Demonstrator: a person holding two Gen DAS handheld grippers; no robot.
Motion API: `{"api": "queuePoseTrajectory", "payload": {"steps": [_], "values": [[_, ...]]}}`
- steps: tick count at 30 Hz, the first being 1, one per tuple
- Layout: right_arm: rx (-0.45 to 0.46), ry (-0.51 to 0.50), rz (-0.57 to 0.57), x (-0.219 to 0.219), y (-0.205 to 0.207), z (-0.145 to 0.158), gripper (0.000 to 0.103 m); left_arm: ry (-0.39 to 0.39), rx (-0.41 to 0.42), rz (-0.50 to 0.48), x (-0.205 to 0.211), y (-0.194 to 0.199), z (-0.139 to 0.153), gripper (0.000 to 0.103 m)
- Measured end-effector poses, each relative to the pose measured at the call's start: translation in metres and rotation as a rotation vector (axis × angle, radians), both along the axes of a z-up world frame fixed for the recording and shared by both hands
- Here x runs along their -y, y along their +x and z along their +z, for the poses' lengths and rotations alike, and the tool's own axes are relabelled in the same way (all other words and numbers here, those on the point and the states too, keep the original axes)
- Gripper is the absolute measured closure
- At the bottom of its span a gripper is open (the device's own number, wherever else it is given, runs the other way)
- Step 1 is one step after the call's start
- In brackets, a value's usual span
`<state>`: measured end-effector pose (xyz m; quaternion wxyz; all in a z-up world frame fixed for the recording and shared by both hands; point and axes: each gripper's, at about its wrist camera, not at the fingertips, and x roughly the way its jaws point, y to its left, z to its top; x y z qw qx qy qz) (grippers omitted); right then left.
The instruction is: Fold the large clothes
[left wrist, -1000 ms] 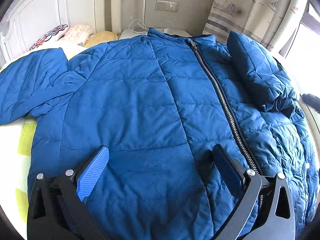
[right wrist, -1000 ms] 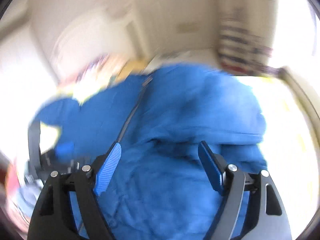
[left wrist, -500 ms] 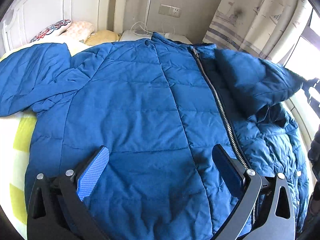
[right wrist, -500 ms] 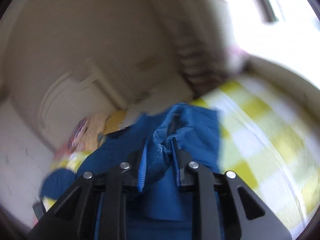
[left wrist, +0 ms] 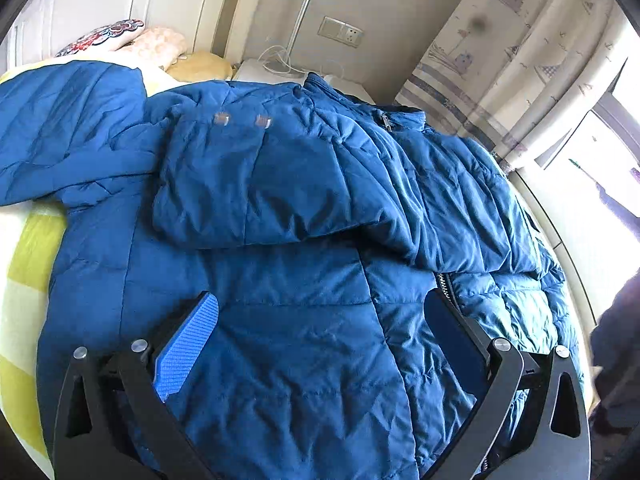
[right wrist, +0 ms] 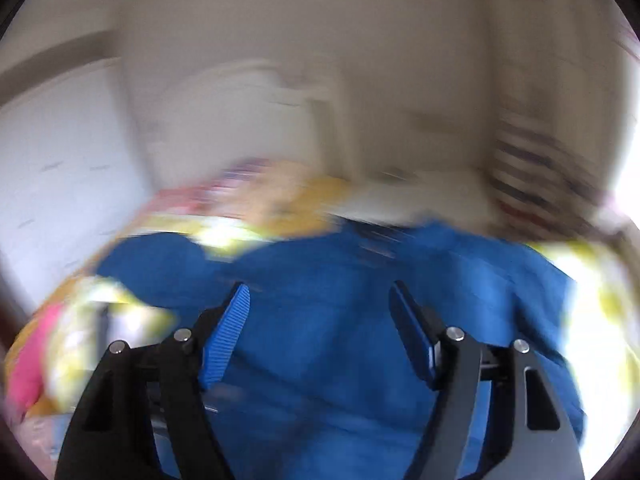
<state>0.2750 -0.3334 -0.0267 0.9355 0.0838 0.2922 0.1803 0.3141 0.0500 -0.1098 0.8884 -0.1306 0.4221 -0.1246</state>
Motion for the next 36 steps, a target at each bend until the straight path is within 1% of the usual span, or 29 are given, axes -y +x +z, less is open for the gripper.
{"api": "queuePoseTrajectory", "payload": {"steps": [1,2,4,5,6,7,8,10,12,13,14,16,17,18,19,20,21,22,23,24,25,26,27,30,32,33,34,35,36], "values": [[-0.030,-0.018,-0.054,0.003,0.001,-0.009,0.032,-0.010,0.000,-0.003,-0.001,0.000,0.000,0.004],[-0.083,-0.048,-0.135,0.028,0.005,-0.028,0.032,-0.030,0.000,-0.005,-0.003,0.000,0.001,0.004],[-0.170,-0.084,-0.235,0.051,0.018,-0.065,0.032,-0.087,0.001,0.004,-0.010,0.000,0.002,0.004],[-0.210,-0.079,-0.276,0.068,0.020,-0.080,0.032,-0.116,0.004,0.011,-0.017,0.000,0.002,0.004],[-0.244,-0.007,-0.292,0.087,0.023,-0.093,0.032,-0.165,0.010,0.029,-0.026,-0.001,0.002,0.004],[-0.235,0.036,-0.300,0.097,0.031,-0.094,0.032,-0.219,0.012,0.051,-0.035,-0.002,0.002,0.004],[-0.217,0.046,-0.310,0.102,0.030,-0.093,0.032,-0.258,0.013,0.065,-0.044,-0.001,0.002,0.004],[-0.213,0.078,-0.300,0.106,0.032,-0.097,0.032,-0.367,0.015,0.118,-0.063,-0.002,-0.001,0.006],[-0.197,0.134,-0.291,0.107,0.035,-0.100,0.032,-0.406,0.012,0.167,-0.073,-0.002,-0.002,0.012],[-0.190,0.158,-0.287,0.095,0.039,-0.097,0.032,-0.406,0.002,0.193,-0.076,0.000,-0.002,0.014],[-0.186,0.189,-0.282,0.098,0.036,-0.096,0.032,-0.404,-0.007,0.217,-0.078,0.002,-0.001,0.017],[-0.184,0.230,-0.280,0.100,0.033,-0.093,0.032,-0.381,-0.040,0.274,-0.082,0.009,0.002,0.018],[-0.184,0.234,-0.279,0.088,0.041,-0.092,0.032,-0.367,-0.056,0.291,-0.083,0.014,0.002,0.018],[-0.183,0.235,-0.279,0.080,0.049,-0.092,0.032,-0.341,-0.094,0.306,-0.081,0.024,0.003,0.018],[-0.183,0.233,-0.279,0.074,0.057,-0.091,0.032,-0.318,-0.123,0.296,-0.079,0.034,0.004,0.018],[-0.183,0.233,-0.279,0.075,0.057,-0.091,0.032,-0.295,-0.145,0.280,-0.077,0.042,0.005,0.025],[-0.183,0.236,-0.278,0.074,0.056,-0.091,0.032,-0.263,-0.161,0.253,-0.071,0.052,0.006,0.036],[-0.184,0.245,-0.277,0.079,0.056,-0.092,0.032,-0.217,-0.162,0.252,-0.065,0.055,0.007,0.039],[-0.183,0.252,-0.277,0.071,0.052,-0.087,0.032,-0.164,-0.155,0.246,-0.058,0.059,0.010,0.062],[-0.183,0.259,-0.278,0.071,0.053,-0.085,0.032,-0.103,-0.165,0.212,-0.046,0.063,0.011,0.083],[-0.182,0.266,-0.279,0.073,0.052,-0.085,0.032,-0.076,-0.152,0.199,-0.039,0.062,0.014,0.087],[-0.182,0.272,-0.280,0.074,0.051,-0.085,0.032,-0.067,-0.115,0.214,-0.037,0.057,0.019,0.091],[-0.181,0.276,-0.282,0.074,0.051,-0.084,0.032,-0.045,-0.030,0.237,-0.033,0.045,0.033,0.095],[-0.180,0.281,-0.281,0.074,0.050,-0.083,0.032,0.010,0.195,0.258,-0.025,0.010,0.079,0.097],[-0.179,0.287,-0.280,0.075,0.049,-0.084,0.032,0.019,0.285,0.279,-0.025,-0.011,0.100,0.097],[-0.177,0.289,-0.280,0.075,0.048,-0.083,0.032,0.057,0.315,0.295,-0.022,-0.022,0.105,0.097],[-0.178,0.289,-0.281,0.075,0.048,-0.084,0.032,0.108,0.305,0.298,-0.020,-0.023,0.104,0.097],[-0.180,0.290,-0.282,0.075,0.049,-0.084,0.032,0.141,0.283,0.298,-0.020,-0.022,0.099,0.096],[-0.180,0.291,-0.282,0.075,0.049,-0.084,0.032,0.186,0.222,0.312,-0.023,-0.016,0.085,0.095]]}}
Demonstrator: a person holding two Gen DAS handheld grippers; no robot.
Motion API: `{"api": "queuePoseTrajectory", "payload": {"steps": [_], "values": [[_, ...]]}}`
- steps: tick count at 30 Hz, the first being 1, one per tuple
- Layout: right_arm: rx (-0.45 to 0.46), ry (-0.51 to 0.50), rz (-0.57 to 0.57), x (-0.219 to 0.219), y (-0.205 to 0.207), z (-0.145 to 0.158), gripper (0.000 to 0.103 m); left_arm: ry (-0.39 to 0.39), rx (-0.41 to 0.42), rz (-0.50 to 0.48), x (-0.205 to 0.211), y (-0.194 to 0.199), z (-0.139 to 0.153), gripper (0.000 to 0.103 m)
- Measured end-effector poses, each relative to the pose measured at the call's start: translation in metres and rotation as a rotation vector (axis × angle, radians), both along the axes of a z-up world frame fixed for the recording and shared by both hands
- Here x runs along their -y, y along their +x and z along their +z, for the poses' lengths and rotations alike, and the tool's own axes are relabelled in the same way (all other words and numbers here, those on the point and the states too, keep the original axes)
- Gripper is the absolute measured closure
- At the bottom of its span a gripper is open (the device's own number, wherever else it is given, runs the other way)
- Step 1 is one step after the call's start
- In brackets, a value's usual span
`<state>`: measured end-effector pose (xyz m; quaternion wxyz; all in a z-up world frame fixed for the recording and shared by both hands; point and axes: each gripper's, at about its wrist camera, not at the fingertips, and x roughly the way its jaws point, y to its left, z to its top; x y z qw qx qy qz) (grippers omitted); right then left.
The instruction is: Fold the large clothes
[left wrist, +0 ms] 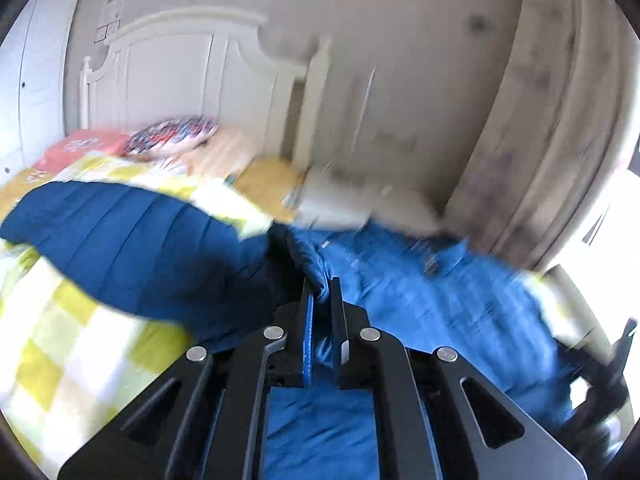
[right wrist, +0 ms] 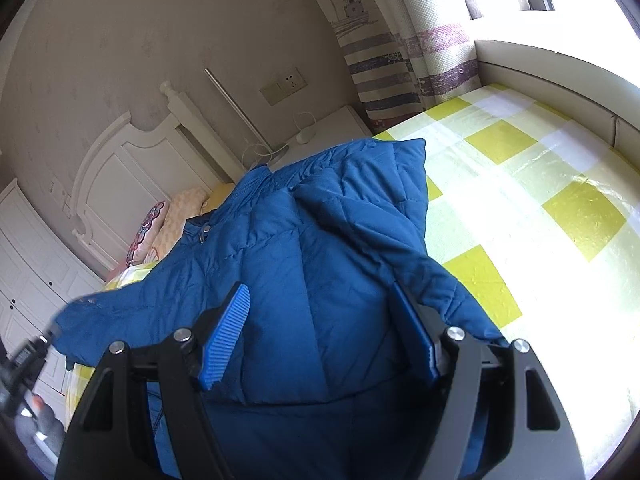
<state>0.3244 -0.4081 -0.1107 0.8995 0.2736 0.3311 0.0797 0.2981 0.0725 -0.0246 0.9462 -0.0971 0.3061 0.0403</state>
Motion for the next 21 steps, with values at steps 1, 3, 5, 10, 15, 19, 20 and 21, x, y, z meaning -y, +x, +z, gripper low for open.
{"api": "queuePoseTrajectory", "payload": {"steps": [1,3,5,10,15,19,20,21], "values": [[0.001,-0.001,0.000,0.000,0.000,0.000,0.032,0.015,-0.064,0.025,-0.005,0.006,-0.013,0.094],[0.002,-0.005,-0.004,0.000,0.000,0.000,0.032,0.004,-0.235,0.034,-0.016,0.023,-0.047,0.094],[0.001,-0.004,-0.003,0.000,0.003,0.000,0.032,-0.038,-0.276,0.013,-0.027,0.024,-0.066,0.089],[0.000,-0.006,-0.003,0.000,0.004,0.000,0.032,-0.111,-0.004,0.124,-0.054,-0.006,-0.023,0.076],[0.001,-0.011,-0.003,-0.001,0.004,0.000,0.031,0.081,0.057,-0.040,0.002,0.000,0.007,0.011],[0.001,-0.020,-0.006,-0.001,0.005,0.000,0.031,0.224,-0.079,-0.143,0.039,0.040,-0.030,0.011],[0.001,-0.024,-0.006,-0.001,0.005,0.000,0.031,0.198,-0.124,-0.151,0.036,0.041,-0.045,0.011],[0.001,-0.026,-0.006,-0.001,0.006,0.000,0.031,0.147,-0.193,-0.156,0.031,0.053,-0.065,0.011]]}}
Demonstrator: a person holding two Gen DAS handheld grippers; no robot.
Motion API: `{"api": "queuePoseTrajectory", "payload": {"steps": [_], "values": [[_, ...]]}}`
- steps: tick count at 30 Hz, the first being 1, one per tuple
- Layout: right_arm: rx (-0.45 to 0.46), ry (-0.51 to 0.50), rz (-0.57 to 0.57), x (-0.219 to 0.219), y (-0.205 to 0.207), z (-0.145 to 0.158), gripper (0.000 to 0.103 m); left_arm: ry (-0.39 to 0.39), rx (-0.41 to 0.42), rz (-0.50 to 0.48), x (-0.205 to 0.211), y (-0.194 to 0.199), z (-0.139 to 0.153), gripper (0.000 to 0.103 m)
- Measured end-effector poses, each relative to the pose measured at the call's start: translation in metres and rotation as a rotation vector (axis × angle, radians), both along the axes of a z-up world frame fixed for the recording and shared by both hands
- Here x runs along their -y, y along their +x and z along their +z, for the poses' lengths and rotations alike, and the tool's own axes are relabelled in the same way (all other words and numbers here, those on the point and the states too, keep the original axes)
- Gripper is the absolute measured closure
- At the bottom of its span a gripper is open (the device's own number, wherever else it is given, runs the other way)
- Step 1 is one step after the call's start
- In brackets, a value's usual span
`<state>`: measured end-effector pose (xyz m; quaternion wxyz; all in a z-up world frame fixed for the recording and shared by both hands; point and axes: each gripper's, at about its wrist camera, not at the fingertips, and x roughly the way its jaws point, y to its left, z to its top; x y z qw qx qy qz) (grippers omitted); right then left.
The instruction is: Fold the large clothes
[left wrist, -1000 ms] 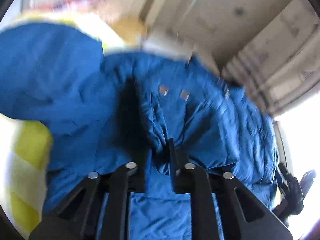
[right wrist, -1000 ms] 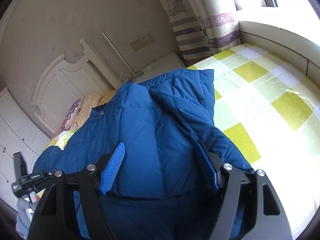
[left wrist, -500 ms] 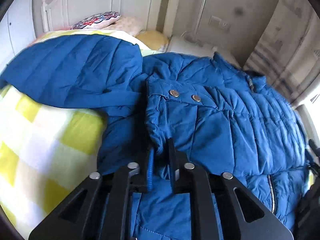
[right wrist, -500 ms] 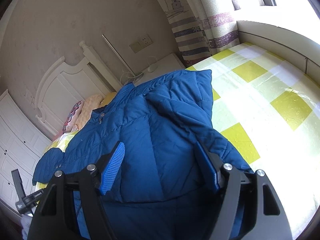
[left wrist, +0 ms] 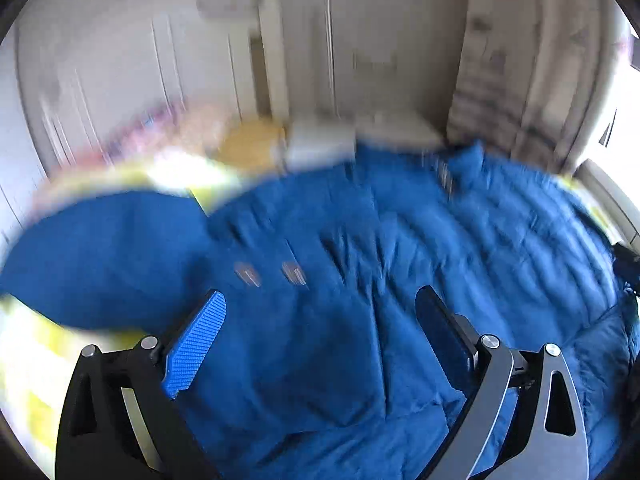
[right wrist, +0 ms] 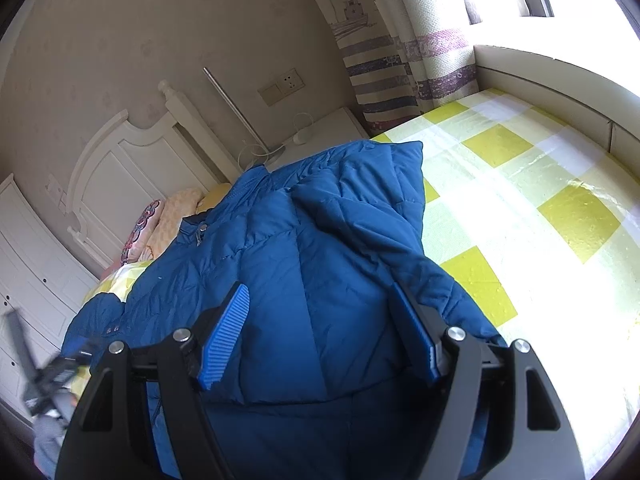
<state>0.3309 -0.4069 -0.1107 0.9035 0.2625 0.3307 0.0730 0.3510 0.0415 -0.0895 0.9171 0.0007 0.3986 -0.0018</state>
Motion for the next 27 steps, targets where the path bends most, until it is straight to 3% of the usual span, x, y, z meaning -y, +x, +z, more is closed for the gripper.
{"api": "queuePoseTrajectory", "payload": {"steps": [2,5,9,10,12,13,16,22,25,27], "values": [[0.001,-0.008,-0.003,0.000,0.001,0.000,0.032,-0.025,-0.044,0.008,-0.001,0.012,-0.025,0.011],[0.062,-0.095,-0.069,-0.008,-0.012,0.011,0.042,0.000,-0.024,-0.002,0.003,0.008,-0.026,0.011],[0.145,-0.289,0.063,-0.052,-0.019,0.029,0.043,0.009,-0.028,0.000,0.004,0.006,-0.027,0.011],[0.122,-0.349,0.115,-0.066,-0.015,0.028,0.043,0.010,-0.027,0.000,0.004,0.005,-0.026,0.011],[-0.052,-0.475,0.277,-0.102,0.006,0.009,0.041,0.007,-0.027,0.000,0.004,0.008,-0.022,0.011],[-0.101,-0.532,0.304,-0.112,0.012,0.003,0.040,0.004,-0.026,-0.001,0.004,0.008,-0.022,0.011],[-0.168,-0.504,0.327,-0.110,0.027,0.011,0.039,-0.008,-0.026,-0.001,0.000,0.012,-0.019,0.011],[-0.020,-0.474,0.179,-0.099,0.072,0.058,0.040,0.009,-0.030,0.001,0.003,0.011,-0.020,0.011],[-0.079,-0.536,0.179,-0.106,0.107,0.045,0.053,0.006,-0.030,0.001,0.003,0.012,-0.020,0.011],[-0.187,-0.582,0.182,-0.108,0.132,0.014,0.054,0.002,-0.029,0.000,0.003,0.011,-0.020,0.011]]}}
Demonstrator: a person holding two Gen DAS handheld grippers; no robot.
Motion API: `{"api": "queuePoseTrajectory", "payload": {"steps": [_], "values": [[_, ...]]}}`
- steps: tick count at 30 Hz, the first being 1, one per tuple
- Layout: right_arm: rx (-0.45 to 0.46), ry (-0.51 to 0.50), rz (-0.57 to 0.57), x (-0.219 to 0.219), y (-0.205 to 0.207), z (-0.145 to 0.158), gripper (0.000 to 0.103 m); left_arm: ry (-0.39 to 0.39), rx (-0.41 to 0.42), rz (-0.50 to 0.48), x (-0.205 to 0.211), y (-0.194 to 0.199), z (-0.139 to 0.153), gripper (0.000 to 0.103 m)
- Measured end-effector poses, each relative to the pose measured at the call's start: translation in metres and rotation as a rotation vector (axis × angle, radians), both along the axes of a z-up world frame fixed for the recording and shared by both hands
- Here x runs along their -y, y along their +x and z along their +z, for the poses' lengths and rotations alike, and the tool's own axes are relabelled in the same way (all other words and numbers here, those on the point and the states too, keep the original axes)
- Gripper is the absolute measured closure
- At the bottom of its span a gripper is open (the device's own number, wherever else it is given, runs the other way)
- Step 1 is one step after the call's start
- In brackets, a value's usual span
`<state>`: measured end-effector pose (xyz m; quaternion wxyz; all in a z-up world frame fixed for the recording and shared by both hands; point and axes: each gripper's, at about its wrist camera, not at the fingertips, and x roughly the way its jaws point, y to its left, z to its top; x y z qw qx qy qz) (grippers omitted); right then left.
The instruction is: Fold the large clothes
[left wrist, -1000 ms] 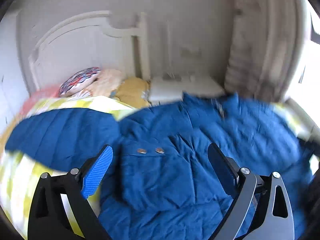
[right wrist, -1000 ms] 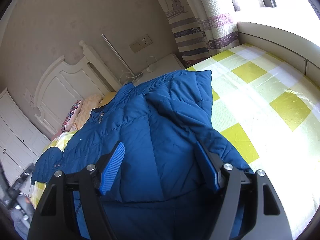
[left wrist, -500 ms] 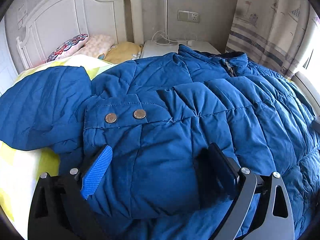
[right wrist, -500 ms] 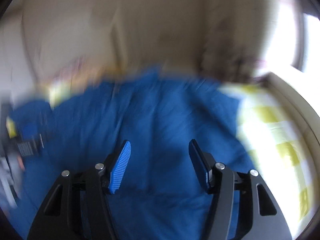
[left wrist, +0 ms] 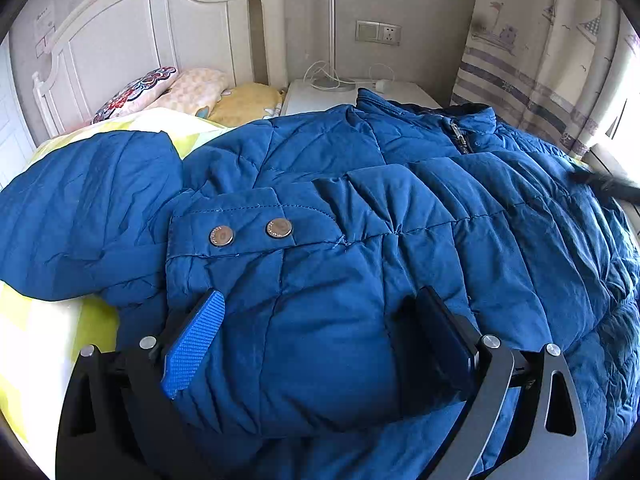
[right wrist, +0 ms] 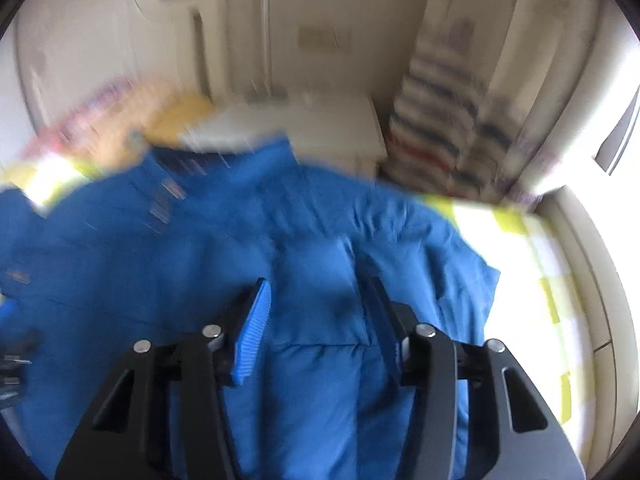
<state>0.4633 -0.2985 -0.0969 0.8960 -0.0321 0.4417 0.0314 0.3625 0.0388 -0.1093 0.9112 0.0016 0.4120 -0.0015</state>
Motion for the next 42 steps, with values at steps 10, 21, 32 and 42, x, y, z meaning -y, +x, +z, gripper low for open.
{"api": "queuePoseTrajectory", "payload": {"steps": [10,21,32,42], "values": [[0.091,0.127,-0.096,0.004,-0.002,0.003,0.016,-0.011,0.000,-0.002,-0.002,0.001,0.000,0.011],[0.085,0.027,0.237,-0.094,-0.081,0.025,0.010,-0.026,0.004,-0.003,-0.003,0.000,0.000,0.011],[0.046,-0.009,0.214,-0.089,-0.129,0.013,0.003,-0.252,0.081,-0.038,-0.034,-0.010,0.011,0.011],[0.045,-0.016,0.192,-0.081,-0.135,-0.017,0.003,-0.602,0.295,0.303,-0.173,-0.086,0.052,0.011]]}}
